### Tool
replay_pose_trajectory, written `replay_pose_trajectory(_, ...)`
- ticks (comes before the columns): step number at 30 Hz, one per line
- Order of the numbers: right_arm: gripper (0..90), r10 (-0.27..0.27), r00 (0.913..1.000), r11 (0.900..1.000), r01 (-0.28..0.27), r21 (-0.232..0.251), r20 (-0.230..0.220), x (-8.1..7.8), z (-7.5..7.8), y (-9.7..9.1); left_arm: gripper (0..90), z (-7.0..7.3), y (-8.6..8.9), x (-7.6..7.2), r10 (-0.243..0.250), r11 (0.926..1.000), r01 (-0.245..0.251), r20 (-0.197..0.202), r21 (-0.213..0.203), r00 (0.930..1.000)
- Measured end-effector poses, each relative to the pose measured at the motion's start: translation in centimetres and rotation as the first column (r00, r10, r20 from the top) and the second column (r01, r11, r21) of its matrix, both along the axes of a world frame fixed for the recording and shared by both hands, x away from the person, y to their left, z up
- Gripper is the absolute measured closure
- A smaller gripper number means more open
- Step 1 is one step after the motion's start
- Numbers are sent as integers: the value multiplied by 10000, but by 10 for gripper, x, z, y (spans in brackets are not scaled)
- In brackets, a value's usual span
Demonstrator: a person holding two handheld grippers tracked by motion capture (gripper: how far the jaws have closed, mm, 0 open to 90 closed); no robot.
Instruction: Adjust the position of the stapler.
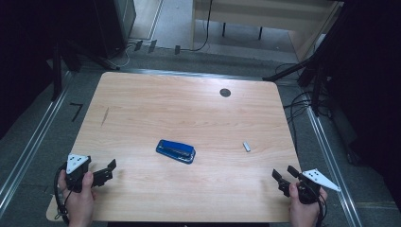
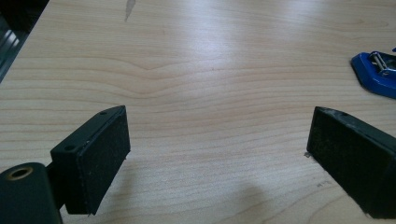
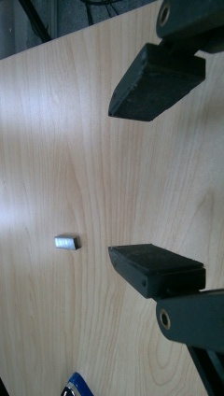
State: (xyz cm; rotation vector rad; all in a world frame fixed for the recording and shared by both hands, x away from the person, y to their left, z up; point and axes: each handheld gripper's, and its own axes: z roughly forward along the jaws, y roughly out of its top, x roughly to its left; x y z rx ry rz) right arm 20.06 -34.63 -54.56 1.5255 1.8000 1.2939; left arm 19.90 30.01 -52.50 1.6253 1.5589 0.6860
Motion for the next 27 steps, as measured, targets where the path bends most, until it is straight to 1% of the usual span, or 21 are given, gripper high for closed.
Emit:
replay_pose_trajectory(2,276,51,10000,9999,-51,-95,-5,0,1,2,64,0,0,0,14,10000,-14,0,12,10000)
replay_pose_trajectory(3,275,213,9998,9992,-213,-350,6,0,3,7,64,0,0,0,-3,10000,3,19,41,10000)
replay_pose_trajectory(5,276,309,9995,9986,-309,-427,-17,-1,5,10,64,0,0,0,-1,10000,0,44,48,10000)
replay_pose_trajectory(6,288,513,9986,9967,-507,-635,82,-1,9,15,64,0,-1,0,-11,10000,11,42,70,10000)
replay_pose_trajectory(9,288,638,9979,9955,-628,-715,114,-2,12,19,64,0,-1,0,2,10000,-2,44,72,10000)
replay_pose_trajectory(10,283,830,9965,9936,-818,-776,123,-2,15,22,64,0,-1,0,-33,10000,33,8,91,10000)
replay_pose_trajectory(14,283,1208,9927,9898,-1204,-767,6,0,20,32,64,0,-1,0,-53,9998,54,-54,166,10000)
replay_pose_trajectory(15,283,1208,9927,9898,-1204,-767,6,0,20,32,64,0,-1,0,-53,9998,54,-54,166,10000)
replay_pose_trajectory(17,282,1436,9896,9864,-1428,-812,48,2,24,38,64,0,-2,0,-49,9998,50,-51,209,10000)
replay_pose_trajectory(18,282,1643,9864,9822,-1629,-930,82,3,28,45,64,0,-2,1,-50,9997,51,-45,235,10000)
replay_pose_trajectory(19,282,1643,9864,9822,-1629,-930,82,3,28,45,64,0,-2,1,-69,9997,70,-36,241,10000)
replay_pose_trajectory(22,282,1921,9813,9766,-1899,-1007,118,5,32,56,64,0,-3,1,-148,9995,150,-80,274,9999)
replay_pose_trajectory(27,279,2183,9759,9700,-2168,-1096,11,10,34,72,65,0,-3,1,-167,9994,170,-100,295,9998)
